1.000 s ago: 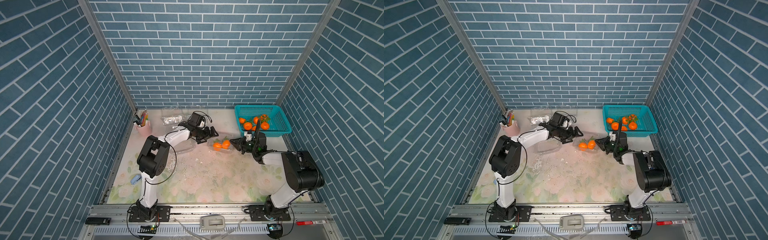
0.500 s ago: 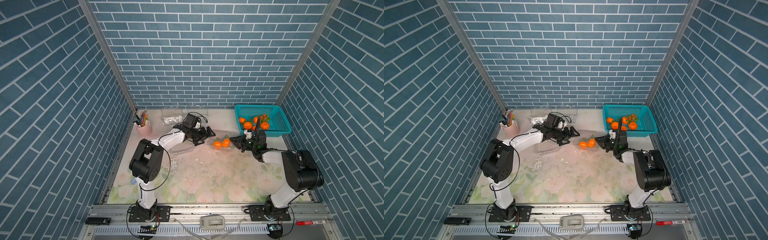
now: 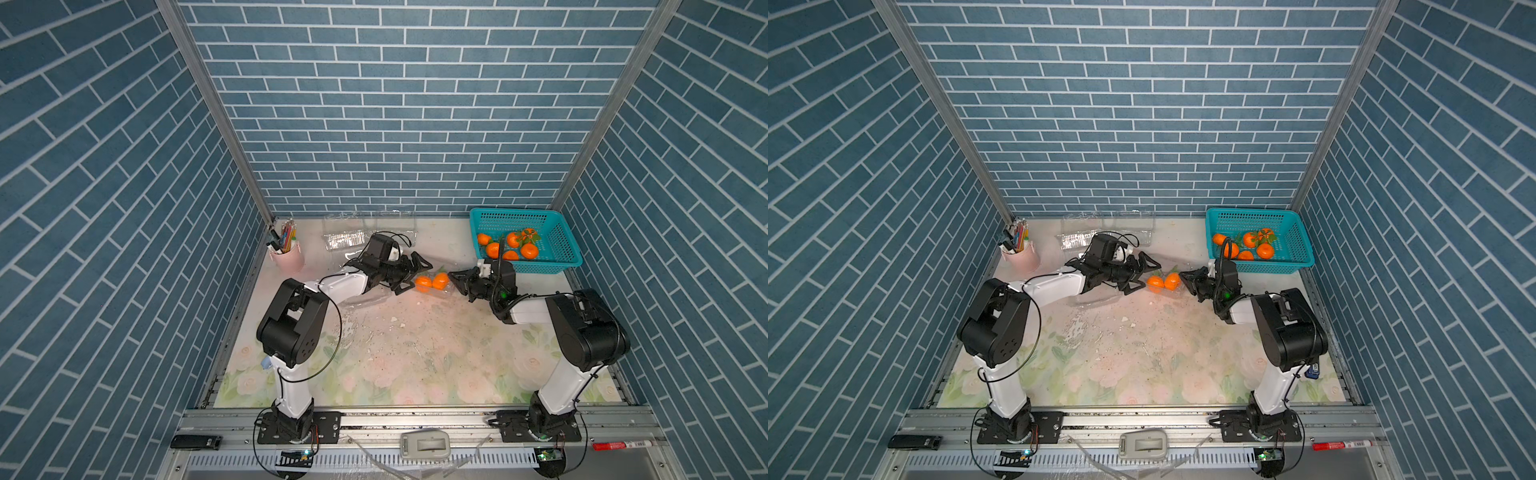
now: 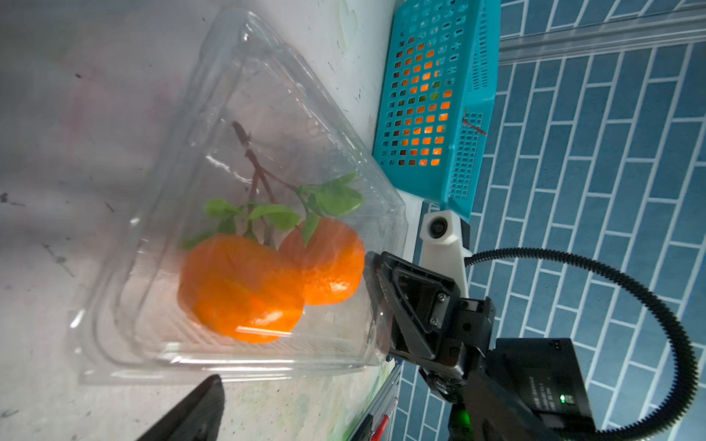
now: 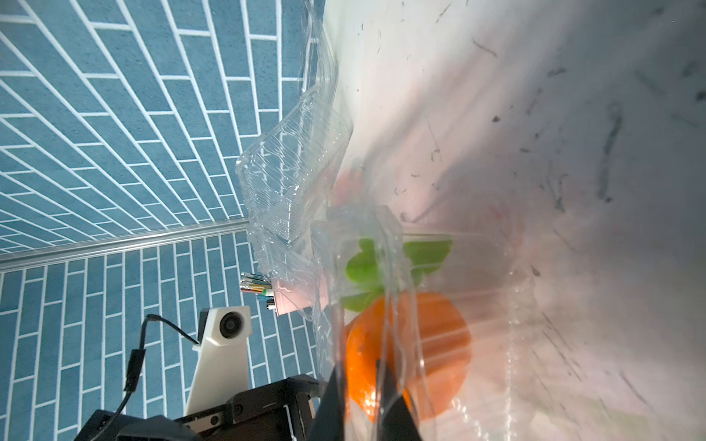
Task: Take oranges out of containers
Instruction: Open the packing box at the center of the board.
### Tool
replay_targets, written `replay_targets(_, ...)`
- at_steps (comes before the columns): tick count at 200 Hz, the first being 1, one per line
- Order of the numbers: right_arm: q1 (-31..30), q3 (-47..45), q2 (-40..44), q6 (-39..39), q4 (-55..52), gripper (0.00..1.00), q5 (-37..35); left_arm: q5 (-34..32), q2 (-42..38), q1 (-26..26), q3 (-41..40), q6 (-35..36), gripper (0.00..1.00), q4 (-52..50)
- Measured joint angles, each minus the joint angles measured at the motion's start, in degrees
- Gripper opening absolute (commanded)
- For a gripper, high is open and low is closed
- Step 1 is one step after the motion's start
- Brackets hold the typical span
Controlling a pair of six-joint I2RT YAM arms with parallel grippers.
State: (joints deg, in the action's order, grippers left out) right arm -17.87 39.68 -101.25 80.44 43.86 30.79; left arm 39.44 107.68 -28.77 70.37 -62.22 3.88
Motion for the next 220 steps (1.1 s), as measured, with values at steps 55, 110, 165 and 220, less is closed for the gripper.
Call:
replay_targets(55, -1.5, 0.7, -0.2, 1.7, 0.8, 0.15, -2.3, 0.7, 0.0, 0.0, 0.0, -2.0, 0.99, 2.5)
replay_targets(110, -3.8, 0.8, 0.6, -0.7, -1.7, 0.16, -3.6, 0.7, 0.0, -0.1, 0.4, -0.4, 0.99, 0.2)
replay_targets(165, -4.9, 0.2, 4.9, -6.5, -9.4, 0.2, -4.0, 0.8, 1.8, 1.0, 1.8, 2.3, 0.99, -2.9)
replay_targets(220, -5.6, 0.1, 6.0, -11.7, -16.9, 0.25, -0.5, 0.1, 4.4, 2.5, 4.8, 5.5, 0.99, -4.7)
